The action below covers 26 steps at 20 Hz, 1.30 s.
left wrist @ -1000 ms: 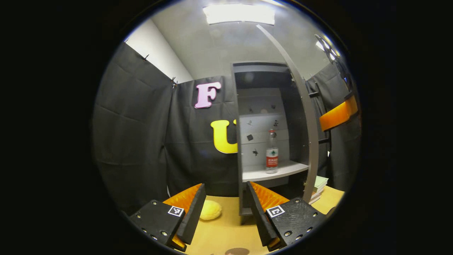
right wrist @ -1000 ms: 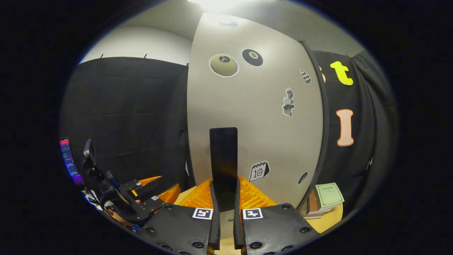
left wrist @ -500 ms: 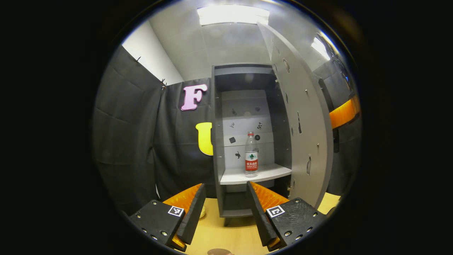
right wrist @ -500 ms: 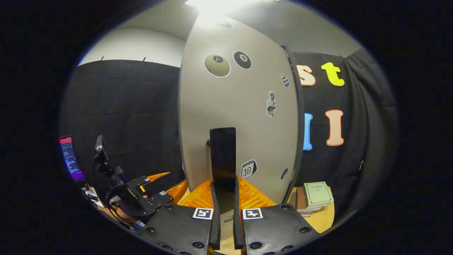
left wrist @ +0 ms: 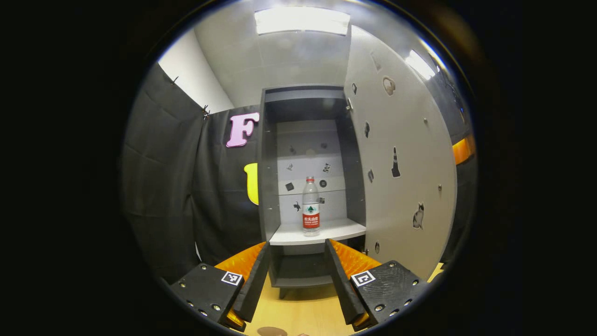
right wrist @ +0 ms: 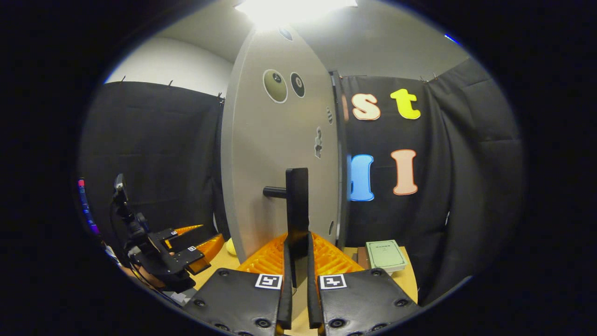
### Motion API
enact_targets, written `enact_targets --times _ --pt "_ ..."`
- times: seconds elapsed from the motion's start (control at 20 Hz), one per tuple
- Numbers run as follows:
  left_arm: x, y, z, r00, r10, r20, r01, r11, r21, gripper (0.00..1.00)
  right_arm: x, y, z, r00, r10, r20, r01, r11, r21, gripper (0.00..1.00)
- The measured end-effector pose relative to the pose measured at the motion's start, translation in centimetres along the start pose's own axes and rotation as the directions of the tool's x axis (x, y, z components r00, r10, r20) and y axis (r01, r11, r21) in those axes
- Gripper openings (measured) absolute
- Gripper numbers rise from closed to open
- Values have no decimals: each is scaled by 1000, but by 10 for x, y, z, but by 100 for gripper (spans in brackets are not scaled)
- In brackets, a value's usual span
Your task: Open the cabinet door with the right hand, grasp the bottle in the cabinet with the left hand and place it on the coaster, then close the cabinet door with the right hand.
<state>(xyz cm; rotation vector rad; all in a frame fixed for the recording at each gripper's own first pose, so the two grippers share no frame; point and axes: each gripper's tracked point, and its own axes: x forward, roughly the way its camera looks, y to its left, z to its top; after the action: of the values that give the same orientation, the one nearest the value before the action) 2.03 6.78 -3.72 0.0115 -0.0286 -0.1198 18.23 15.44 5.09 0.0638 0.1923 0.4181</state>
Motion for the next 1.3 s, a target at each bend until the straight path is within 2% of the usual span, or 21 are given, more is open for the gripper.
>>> enact_targets --times 0.1,0.15,0.25,0.3,0.35,0.5,0.7,0.75,0.85,1.0,1.05,1.1,1.3 --pt "3 -8 2 1000 -13 4 13 1000 -6 67 0 -14 -1 998 -56 7 56 998 -6 11" --pt "3 -11 4 1000 -17 5 17 1000 -9 67 -4 -16 1 998 -58 12 58 998 9 15" --pt "1 -16 6 1000 -21 5 21 1000 -17 67 -8 -5 4 999 -7 31 6 999 46 13" --pt "1 -19 8 1000 -23 8 23 999 -22 67 -11 -1 5 999 17 48 -20 999 48 15" --pt "1 -22 9 1000 -27 9 27 999 -27 67 -16 -2 7 998 22 61 -25 999 40 14" --pt "9 -23 18 999 -40 9 40 999 -24 66 -41 -19 11 996 -14 85 12 1000 18 15" --pt "40 -31 34 997 -83 7 83 996 -27 65 -80 -51 7 989 -110 98 107 994 31 17" --pt "51 -32 38 995 -95 -1 95 995 -35 66 -86 -58 4 986 -131 99 128 991 40 34" --pt "75 -32 44 994 -111 -8 111 993 -50 65 -89 -72 -8 982 -168 91 162 985 67 53" --pt "116 -31 54 993 -119 -10 118 992 -53 67 -89 -99 -23 963 -263 57 258 963 78 95" --pt "130 -29 56 993 -121 -11 121 991 -52 67 -89 -104 -29 955 -294 45 291 954 72 92" --pt "142 -28 56 992 -122 -17 121 991 -52 67 -89 -108 -31 947 -318 37 315 947 68 98" --pt "193 -25 52 990 -133 -37 130 990 -62 67 -76 -125 -39 923 -384 6 383 921 67 98"
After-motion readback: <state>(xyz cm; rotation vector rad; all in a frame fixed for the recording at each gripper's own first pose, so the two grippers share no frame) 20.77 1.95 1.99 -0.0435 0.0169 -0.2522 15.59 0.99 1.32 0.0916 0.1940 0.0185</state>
